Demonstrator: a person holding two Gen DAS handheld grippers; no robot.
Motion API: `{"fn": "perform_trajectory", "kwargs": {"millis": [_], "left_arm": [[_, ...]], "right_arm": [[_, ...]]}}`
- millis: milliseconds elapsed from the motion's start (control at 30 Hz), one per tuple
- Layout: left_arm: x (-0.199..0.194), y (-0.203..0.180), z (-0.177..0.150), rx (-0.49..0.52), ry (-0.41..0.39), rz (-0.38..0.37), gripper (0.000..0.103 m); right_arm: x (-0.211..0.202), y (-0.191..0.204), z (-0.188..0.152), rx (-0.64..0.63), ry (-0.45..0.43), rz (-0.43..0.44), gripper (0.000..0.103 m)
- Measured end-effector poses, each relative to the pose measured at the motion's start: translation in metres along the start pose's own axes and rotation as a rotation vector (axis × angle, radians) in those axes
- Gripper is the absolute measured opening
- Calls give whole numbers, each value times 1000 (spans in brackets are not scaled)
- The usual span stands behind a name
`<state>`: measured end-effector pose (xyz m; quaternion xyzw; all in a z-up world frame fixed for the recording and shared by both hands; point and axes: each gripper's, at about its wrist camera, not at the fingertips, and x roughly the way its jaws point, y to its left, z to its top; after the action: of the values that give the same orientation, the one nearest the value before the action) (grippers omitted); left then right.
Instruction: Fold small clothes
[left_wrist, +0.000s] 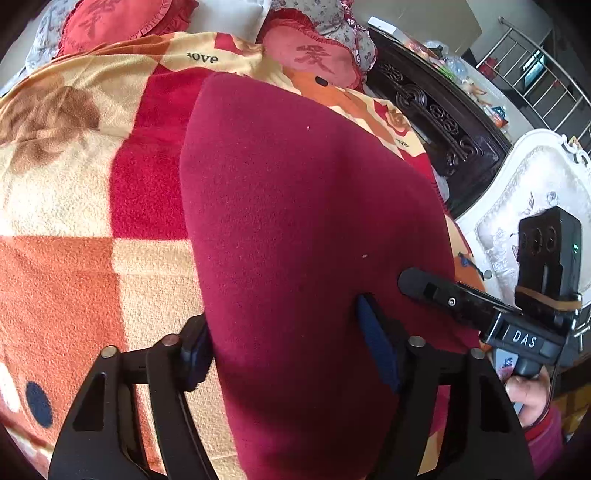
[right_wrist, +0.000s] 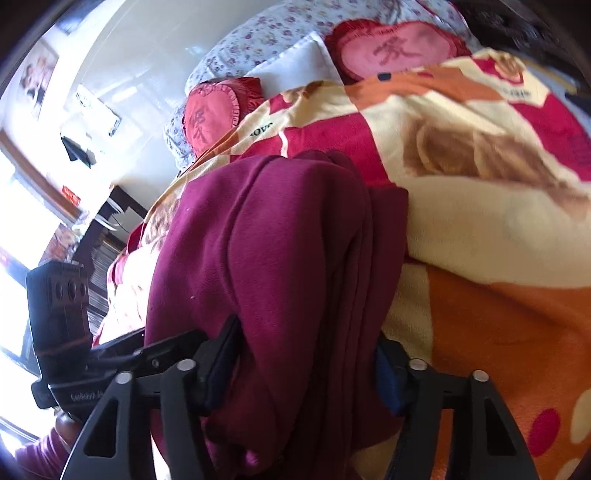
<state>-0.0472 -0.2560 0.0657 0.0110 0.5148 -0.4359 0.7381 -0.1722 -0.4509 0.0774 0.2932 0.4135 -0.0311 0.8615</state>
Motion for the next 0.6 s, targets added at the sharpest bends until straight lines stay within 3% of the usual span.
{"fn": "perform_trajectory", "kwargs": {"millis": [167, 333, 600], "left_arm": [[-20, -7, -3, 29, -17, 9, 50], [-51, -9, -17, 64, -19, 18, 49], [-105, 18, -71, 41, 5, 43, 49]], "right_arm": [[-13, 16, 0, -38, -19, -21, 50], [-31, 41, -10, -46, -34, 35, 46], [-34, 97, -57, -114, 40, 92, 45]]}}
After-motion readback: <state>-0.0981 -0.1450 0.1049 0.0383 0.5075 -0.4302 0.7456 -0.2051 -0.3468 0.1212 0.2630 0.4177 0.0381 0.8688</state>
